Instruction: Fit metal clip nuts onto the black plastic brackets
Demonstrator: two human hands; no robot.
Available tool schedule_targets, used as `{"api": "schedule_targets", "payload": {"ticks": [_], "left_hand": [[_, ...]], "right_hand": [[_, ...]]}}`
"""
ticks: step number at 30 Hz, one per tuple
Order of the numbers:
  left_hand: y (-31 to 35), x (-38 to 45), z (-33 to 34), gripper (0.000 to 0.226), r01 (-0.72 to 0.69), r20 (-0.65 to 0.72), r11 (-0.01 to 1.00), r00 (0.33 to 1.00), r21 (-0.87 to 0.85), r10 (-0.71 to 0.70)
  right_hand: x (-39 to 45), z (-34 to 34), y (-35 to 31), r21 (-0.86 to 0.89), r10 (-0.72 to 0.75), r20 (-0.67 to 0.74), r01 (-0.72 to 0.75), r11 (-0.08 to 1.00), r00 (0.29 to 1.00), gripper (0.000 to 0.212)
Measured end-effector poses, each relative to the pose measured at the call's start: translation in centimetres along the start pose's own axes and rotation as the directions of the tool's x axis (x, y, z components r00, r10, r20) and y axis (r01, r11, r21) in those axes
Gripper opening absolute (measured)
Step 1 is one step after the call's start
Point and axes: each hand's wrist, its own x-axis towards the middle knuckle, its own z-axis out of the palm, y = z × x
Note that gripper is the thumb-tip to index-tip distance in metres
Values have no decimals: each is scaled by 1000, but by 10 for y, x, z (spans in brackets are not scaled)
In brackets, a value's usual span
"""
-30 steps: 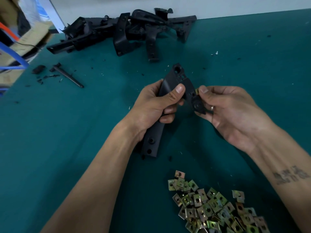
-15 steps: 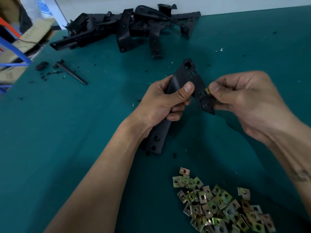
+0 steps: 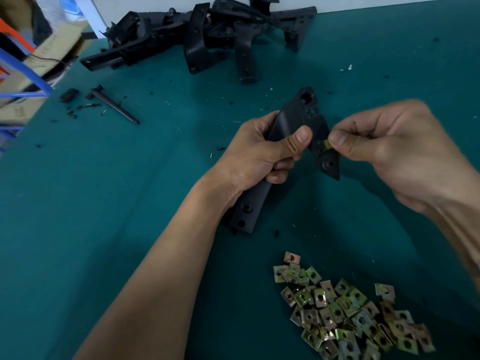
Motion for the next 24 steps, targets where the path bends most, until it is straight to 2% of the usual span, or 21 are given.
{"api": "schedule_targets", "payload": {"ticks": [2, 5, 7, 8, 9, 11, 12, 14, 18, 21, 24], "left_hand": [[0, 0, -1, 13, -9, -19, 1000, 1000, -5, 9], [-1, -1, -2, 13, -27, -55, 999, 998, -33, 25], [-1, -1, -2, 13, -52, -91, 996, 995, -79, 45], [-1, -1, -2, 13, -67, -115, 992, 992, -108, 55], [-1, -1, -3, 14, -83, -135, 988, 989, -133, 65], [-1, 0, -4, 16, -108, -147, 983, 985, -151, 86], [-2, 0, -5, 17, -113, -142, 982, 986, -149, 92], [-3, 1, -5, 19, -111, -127, 982, 988, -154, 92], [-4, 2, -5, 19, -78, -77, 983, 995, -163, 67], [-4, 1, -5, 19, -45, -38, 988, 998, -150, 40], [-4, 0, -4, 21, -25, -5, 990, 1000, -141, 24]], "right_hand": [[-2, 5, 1, 41, 14, -17, -13, 999, 1000, 10], [-8, 16, 1, 189, 60, -21, -55, 980, 998, 20], [-11, 20, -2, 233, 30, 11, -32, 972, 999, 20], [-12, 22, -3, 155, -19, 21, 16, 988, 1000, 18], [-12, 24, 0, 8, -87, 16, 87, 996, 996, 17], [-13, 28, 9, -352, -217, -49, 187, 917, 975, 22], [-14, 30, 11, -468, -273, -91, 201, 860, 958, 24], [-13, 32, 13, -507, -346, -133, 237, 829, 929, 25], [-9, 27, 17, -513, -432, -105, 323, 795, 896, 31], [-11, 27, 14, -547, -413, -135, 280, 789, 901, 40], [-11, 26, 11, -558, -412, -130, 277, 782, 902, 39]]}}
